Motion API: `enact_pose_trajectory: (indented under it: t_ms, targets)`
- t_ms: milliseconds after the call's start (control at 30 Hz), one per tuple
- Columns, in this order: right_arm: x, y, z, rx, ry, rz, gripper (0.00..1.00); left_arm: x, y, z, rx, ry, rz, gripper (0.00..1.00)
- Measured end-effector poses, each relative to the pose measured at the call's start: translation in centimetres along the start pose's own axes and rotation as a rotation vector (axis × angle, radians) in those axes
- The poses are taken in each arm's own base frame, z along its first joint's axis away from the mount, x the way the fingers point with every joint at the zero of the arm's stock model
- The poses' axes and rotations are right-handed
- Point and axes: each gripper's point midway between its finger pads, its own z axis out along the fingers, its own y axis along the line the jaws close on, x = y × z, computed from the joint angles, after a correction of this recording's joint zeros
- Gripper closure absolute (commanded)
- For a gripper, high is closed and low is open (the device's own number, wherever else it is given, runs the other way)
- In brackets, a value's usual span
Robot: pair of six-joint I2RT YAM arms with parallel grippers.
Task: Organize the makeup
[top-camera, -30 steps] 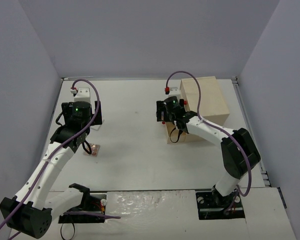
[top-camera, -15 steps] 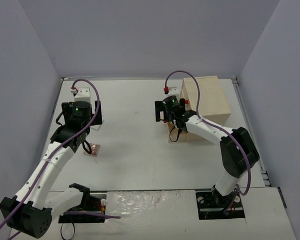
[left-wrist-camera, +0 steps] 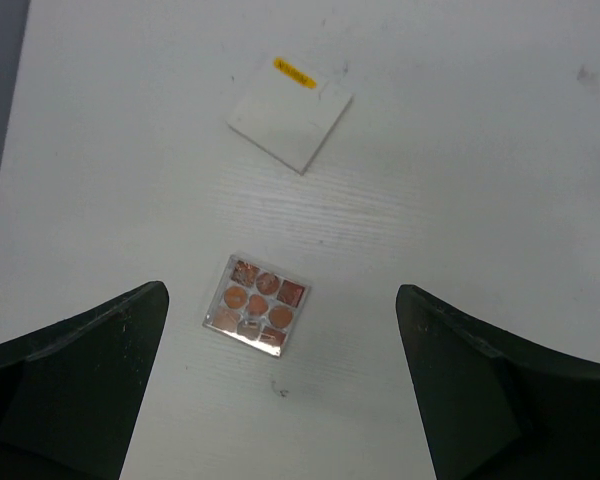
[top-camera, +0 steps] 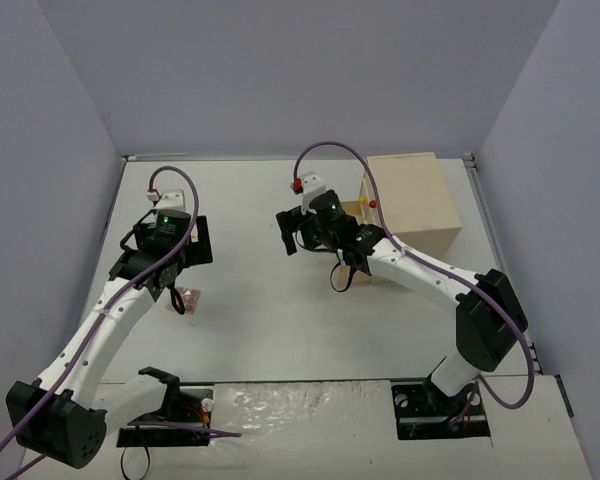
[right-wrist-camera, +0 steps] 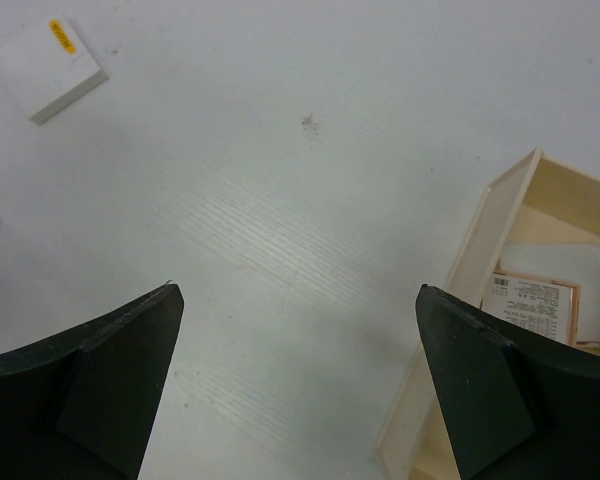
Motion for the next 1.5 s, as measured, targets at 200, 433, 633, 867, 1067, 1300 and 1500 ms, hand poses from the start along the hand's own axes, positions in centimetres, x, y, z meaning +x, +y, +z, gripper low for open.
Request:
enact_pose_trajectory:
  t_ms: [200,433,633,867,1067,1300,1500]
  targets:
    - [0.0,1.2,-2.3,-0.091,-0.034,-0.02,0.0,6.7,0.9,1.1,-0.034,0.2,-0.069,0.03]
    - [3.0,1.6,-3.2,-0.147,-0.006,-0.025,0.0,13.3,2.9,3.6,-0.115,0.423,-0.225,0.03]
    - [5.5,2.1,-4.0,-0.199,0.014,-0.024,0.0,14.3,3.5,5.3,-0.105,0.511,-0.271,0.03]
    - [5.7,2.4,-4.8,-0.238,-0.019,-0.018,0.0,14.5,3.3,7.6,-0.035,0.613,-0.212,0.03]
    - [5.1,1.6,-5.2,-0.236,-0.053,-0.004,0.0,16.3,1.8,8.3,0.055,0.705,-0.2,0.03]
    - [5.5,0.4,-5.0,-0.222,-0.05,0.024,0.0,16.5,-2.8,7.4,0.168,0.699,-0.136,0.03]
    - [5.5,0.3,-5.0,-0.224,-0.051,0.04,0.0,16.6,-3.6,7.1,0.145,0.68,-0.16,0.04]
